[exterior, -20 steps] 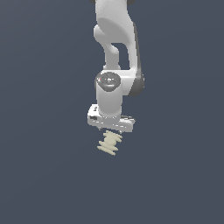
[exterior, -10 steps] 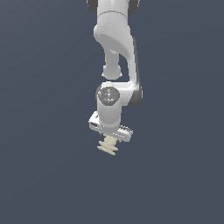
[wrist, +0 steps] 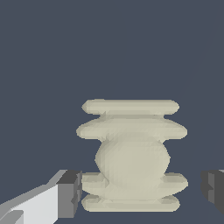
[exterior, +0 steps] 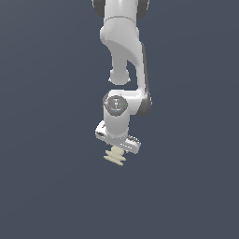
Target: Pick up the object and move it to a goal position.
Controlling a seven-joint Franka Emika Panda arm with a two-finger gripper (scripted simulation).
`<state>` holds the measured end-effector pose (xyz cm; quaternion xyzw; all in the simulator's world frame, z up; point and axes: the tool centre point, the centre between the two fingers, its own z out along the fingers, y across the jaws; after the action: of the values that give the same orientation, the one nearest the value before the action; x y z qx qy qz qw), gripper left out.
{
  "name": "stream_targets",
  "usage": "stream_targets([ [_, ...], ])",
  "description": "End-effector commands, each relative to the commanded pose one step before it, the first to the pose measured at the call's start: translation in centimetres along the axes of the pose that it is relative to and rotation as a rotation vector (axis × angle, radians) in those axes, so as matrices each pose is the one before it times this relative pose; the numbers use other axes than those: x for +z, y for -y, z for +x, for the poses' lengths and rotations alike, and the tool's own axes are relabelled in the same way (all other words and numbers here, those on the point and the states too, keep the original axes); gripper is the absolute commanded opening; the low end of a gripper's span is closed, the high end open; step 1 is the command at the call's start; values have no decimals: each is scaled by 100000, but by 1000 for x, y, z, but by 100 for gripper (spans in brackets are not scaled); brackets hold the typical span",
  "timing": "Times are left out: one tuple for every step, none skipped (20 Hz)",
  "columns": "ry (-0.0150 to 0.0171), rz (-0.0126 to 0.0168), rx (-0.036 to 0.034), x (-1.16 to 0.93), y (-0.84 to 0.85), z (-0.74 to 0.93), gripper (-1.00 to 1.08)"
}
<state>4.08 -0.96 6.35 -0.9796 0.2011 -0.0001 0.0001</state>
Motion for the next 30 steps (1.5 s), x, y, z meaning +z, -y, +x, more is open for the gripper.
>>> stream_targets([
  [75,-37,50,622,-15,-37,100],
  [-11,3,68,383,-23,0,100],
  [0,0,0,459,21,-21,100],
  [-11,3,68,519,-18,-9,100],
  [-11,3,68,580,-15,-12,100],
  [-11,3,68,547,-17,-10,100],
  [0,0,0,476,23,-20,100],
  [-11,3,68,391,-20,5,100],
  [0,0,0,321,20,-1,100],
  [-12,4,68,235,-22,26,100],
  [0,0,0,166,19,21,100],
  [0,0,0,92,18,31,100],
  [0,0,0,26,15,34,100],
  [0,0,0,-2,6,14,100],
  [0,0,0,0,0,0,-100],
  [0,0,0,0,0,0,-100],
  [0,0,0,0,0,0,-100],
  [0,0,0,0,0,0,-100],
  [0,0,0,0,0,0,-100],
  [0,0,0,0,0,0,-100],
  [0,0,0,0,0,0,-100],
  [0,0,0,0,0,0,-100],
  [0,0,0,0,0,0,-100],
  [0,0,0,0,0,0,-100],
  [0,0,0,-11,13,7,-100],
  [0,0,0,-37,-16,14,-100],
  [0,0,0,-111,-47,43,-100],
  [0,0,0,-184,-78,71,-100],
  [0,0,0,-256,-109,100,-100],
  [0,0,0,-327,-138,127,-100],
])
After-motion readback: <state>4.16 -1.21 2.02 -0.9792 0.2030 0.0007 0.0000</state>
